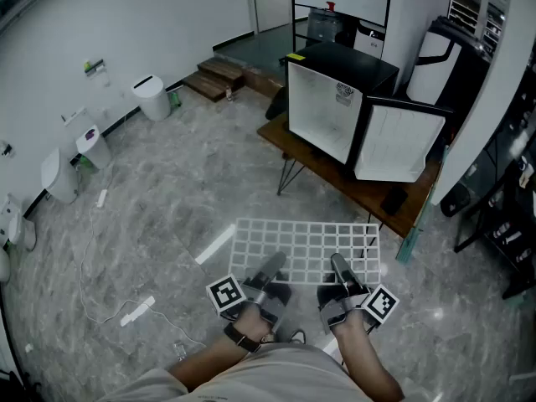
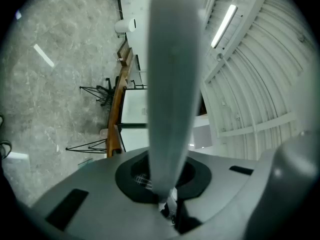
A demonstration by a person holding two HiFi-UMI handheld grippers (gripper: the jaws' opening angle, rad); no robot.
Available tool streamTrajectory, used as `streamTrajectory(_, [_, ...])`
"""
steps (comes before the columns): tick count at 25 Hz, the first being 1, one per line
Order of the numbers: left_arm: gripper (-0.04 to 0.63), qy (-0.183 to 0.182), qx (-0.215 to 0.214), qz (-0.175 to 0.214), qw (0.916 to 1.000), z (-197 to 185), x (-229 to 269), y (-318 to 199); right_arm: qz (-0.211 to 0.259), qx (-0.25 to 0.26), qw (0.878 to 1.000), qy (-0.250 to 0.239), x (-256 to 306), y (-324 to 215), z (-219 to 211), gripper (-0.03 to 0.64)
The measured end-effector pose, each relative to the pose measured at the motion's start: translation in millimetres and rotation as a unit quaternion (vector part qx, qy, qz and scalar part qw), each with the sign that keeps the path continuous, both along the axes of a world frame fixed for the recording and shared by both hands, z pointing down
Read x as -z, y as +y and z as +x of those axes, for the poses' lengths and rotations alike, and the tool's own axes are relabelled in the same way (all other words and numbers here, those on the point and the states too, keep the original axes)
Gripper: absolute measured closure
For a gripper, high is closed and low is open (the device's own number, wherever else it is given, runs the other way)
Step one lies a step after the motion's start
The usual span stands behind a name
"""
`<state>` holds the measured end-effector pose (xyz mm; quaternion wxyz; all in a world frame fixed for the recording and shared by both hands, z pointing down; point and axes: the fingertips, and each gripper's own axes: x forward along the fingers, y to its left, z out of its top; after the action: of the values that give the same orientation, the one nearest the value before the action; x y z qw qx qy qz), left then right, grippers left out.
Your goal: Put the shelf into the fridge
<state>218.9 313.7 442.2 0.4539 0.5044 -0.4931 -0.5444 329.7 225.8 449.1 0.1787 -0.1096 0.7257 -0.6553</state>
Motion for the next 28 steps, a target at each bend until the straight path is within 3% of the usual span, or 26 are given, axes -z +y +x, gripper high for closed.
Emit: streamTrajectory(28, [0.566, -0.012, 0.035, -0.013, 0.9992, 2, -3, -4, -0.019, 0.037, 0.999, -0.017, -7, -12, -5, 0.568])
